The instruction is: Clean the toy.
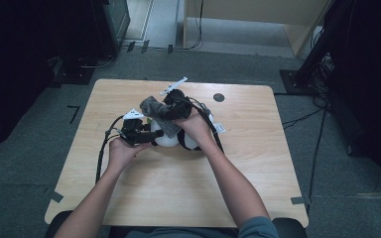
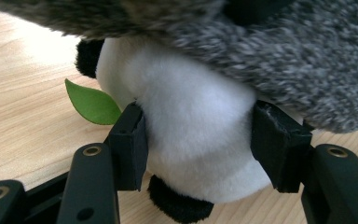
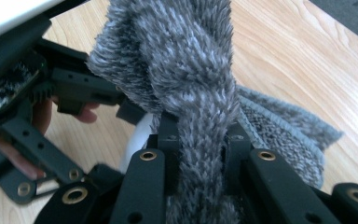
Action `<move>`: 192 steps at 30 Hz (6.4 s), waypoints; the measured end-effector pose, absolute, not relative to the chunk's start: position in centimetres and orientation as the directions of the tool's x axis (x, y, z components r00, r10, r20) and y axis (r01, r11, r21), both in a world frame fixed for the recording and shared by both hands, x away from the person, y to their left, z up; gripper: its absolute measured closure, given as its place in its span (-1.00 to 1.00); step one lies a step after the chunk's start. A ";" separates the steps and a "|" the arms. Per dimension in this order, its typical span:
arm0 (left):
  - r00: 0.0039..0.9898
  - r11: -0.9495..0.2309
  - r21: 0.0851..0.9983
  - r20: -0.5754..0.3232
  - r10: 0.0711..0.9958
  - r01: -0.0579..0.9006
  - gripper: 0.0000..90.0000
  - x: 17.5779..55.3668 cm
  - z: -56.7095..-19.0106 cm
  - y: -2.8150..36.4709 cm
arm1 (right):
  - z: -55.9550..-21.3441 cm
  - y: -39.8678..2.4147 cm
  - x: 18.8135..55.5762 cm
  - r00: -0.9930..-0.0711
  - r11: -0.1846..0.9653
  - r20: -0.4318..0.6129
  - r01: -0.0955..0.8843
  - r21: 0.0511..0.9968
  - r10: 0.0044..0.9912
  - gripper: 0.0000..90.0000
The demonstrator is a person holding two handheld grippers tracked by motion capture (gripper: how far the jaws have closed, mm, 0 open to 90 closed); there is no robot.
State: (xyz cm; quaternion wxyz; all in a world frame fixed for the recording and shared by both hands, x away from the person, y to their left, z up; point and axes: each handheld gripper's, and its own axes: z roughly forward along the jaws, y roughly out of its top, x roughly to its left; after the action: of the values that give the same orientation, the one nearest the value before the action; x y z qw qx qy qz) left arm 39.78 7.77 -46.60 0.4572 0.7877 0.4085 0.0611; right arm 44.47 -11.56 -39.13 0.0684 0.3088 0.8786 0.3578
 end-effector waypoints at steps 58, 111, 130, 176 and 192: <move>0.660 -0.230 0.777 -0.293 0.692 0.586 -0.07 39.8 -47.0 8.0 | -35.2 -20.4 39.5 -0.750 0.482 0.038 0.462 0.744 0.661 0.70; 0.650 -0.221 0.774 -0.298 0.699 0.593 -0.06 39.8 -47.0 7.9 | -39.2 -20.8 37.4 -0.764 0.514 0.060 0.487 0.706 0.642 0.70; 0.654 -0.226 0.774 -0.295 0.697 0.591 -0.07 39.9 -47.2 8.1 | -39.3 -25.7 36.3 -0.703 0.450 0.078 0.532 0.717 0.707 0.69; 0.651 -0.234 0.772 -0.286 0.703 0.591 -0.07 39.9 -47.3 8.0 | -40.2 -14.6 39.8 -0.787 0.569 0.045 0.484 0.665 0.616 0.72; 0.654 -0.230 0.773 -0.292 0.698 0.591 -0.07 39.9 -47.3 8.0 | -38.7 -21.3 37.2 -0.745 0.514 0.044 0.500 0.697 0.666 0.71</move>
State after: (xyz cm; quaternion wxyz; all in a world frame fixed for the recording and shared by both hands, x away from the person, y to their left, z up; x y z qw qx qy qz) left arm 39.94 8.01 -47.28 0.4640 0.7820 0.4121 0.0576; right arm 37.18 -21.34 -38.67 0.1152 0.3380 0.8623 0.3591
